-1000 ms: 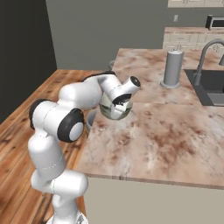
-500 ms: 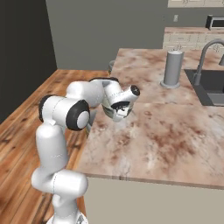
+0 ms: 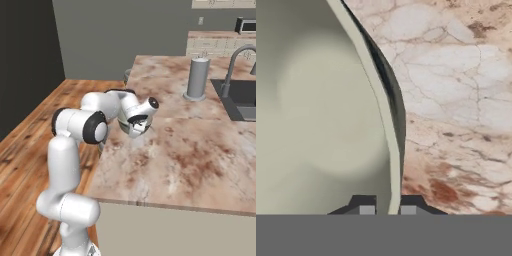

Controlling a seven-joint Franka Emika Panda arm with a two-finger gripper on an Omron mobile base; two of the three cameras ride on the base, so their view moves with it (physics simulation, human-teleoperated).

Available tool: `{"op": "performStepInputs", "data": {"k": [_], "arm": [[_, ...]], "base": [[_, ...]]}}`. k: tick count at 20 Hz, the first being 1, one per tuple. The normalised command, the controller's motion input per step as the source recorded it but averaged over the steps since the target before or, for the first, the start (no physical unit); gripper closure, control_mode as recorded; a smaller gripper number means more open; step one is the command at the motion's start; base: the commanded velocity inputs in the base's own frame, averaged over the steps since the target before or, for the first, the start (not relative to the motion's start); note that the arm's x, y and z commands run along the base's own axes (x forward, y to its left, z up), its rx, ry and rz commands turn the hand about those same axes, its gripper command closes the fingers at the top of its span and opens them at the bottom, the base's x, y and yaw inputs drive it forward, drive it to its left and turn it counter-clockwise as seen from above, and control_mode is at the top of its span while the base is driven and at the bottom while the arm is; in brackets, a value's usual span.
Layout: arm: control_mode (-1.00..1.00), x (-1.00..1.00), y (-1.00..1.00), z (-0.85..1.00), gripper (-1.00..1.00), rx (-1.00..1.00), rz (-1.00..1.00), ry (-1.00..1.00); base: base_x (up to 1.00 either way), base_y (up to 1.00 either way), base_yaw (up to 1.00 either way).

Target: Pick up the bowls from the cabinet and place each bowl in front of a stool on the dining counter.

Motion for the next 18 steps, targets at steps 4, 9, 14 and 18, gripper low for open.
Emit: {"op": "performStepInputs", "data": {"k": [4,9,14,18], "arm": [[-1.0,0.25,0.09,-0.24,1.0,0.0,0.0,0.02],[-1.0,0.01,0.01,-0.23,1.0,0.0,0.0,0.03],[-1.0,0.0,0.0,-0.16,1.0,0.0,0.0,0.06],[-1.0,0.0,0.0,-0.01,1.0,0.0,0.0,0.03]], "base": [[0.0,0.0,0.0],[0.0,0.0,0.0],[0.0,0.0,0.0],[0.0,0.0,0.0]]}}
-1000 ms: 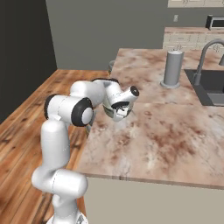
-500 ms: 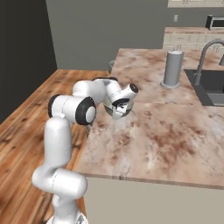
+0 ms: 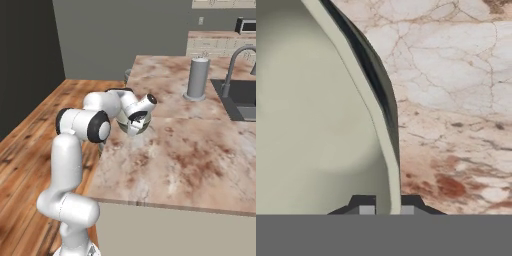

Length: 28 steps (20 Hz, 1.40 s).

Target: Pick up the bowls from the cabinet and place each bowl in front of a stool on the dining counter.

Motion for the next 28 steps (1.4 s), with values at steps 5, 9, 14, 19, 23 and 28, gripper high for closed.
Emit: {"op": "performStepInputs", "data": {"k": [5,9,14,19,23,28], "arm": [[-1.0,0.0,0.0,0.0,1.0,0.0,0.0,0.0],[-1.0,0.05,0.0,0.0,1.0,0.0,-0.01,0.0],[-1.0,0.0,0.0,0.0,-1.0,0.0,0.0,0.0],[-1.0,0.0,0.0,0.0,-1.0,0.0,0.0,0.0],[-1.0,0.0,-0.04,0.12,-1.0,0.0,0.0,0.0],[-1.0,-0.05,-0.08,0.91,-1.0,-0.06,0.02,-0.06]], "base": [[0.0,0.0,0.0],[0.0,0.0,0.0],[0.0,0.0,0.0],[0.0,0.0,0.0],[0.0,0.0,0.0],[0.0,0.0,0.0]]}}
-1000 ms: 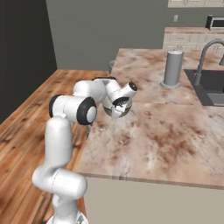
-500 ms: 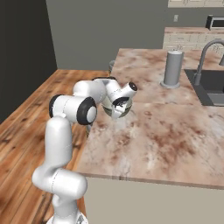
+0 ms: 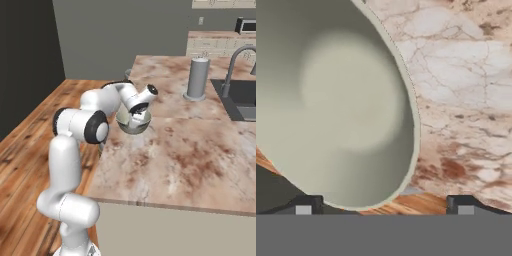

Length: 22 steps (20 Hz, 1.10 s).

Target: Pick up the bowls from the cabinet and place each bowl in front of a stool on the dining counter.

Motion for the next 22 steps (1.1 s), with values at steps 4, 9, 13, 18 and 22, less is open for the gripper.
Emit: {"op": "performStepInputs", "data": {"k": [4,9,13,18,22], "arm": [[-1.0,-0.12,-0.14,0.98,-1.0,-0.06,0.03,-0.05],[-1.0,-0.54,-0.13,0.9,-1.0,-0.12,0.06,-0.05],[-1.0,-1.0,-0.04,0.34,-1.0,-0.27,0.24,-0.22],[-1.0,-1.0,-0.01,0.25,-1.0,-0.3,0.34,-0.16],[-1.0,-1.0,0.08,0.19,-1.0,-0.36,0.4,-0.08]], "base": [[0.0,0.0,0.0],[0.0,0.0,0.0],[0.0,0.0,0.0],[0.0,0.0,0.0],[0.0,0.0,0.0]]}}
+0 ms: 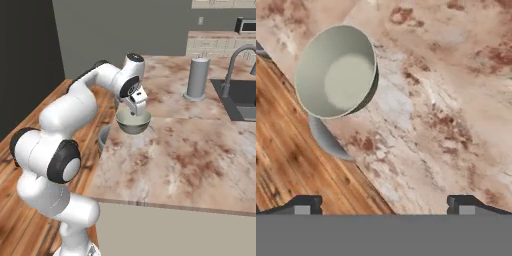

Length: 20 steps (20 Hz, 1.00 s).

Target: Pick up the bowls from the cabinet and place each bowl in front of a stool on the dining counter.

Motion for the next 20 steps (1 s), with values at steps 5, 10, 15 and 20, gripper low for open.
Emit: {"op": "performStepInputs", "data": {"k": [5,10,15,20], "arm": [[-1.0,-1.0,0.3,0.32,-1.0,-0.27,0.37,-0.11],[-1.0,-1.0,0.46,0.53,-1.0,-0.07,0.28,-0.06],[-1.0,-0.95,0.42,0.58,-1.0,-0.08,0.19,-0.04],[-1.0,-0.87,0.27,0.62,-1.0,-0.23,0.09,-0.1]], "base": [[0.0,0.0,0.0],[0.0,0.0,0.0],[0.0,0.0,0.0],[0.0,0.0,0.0]]}}
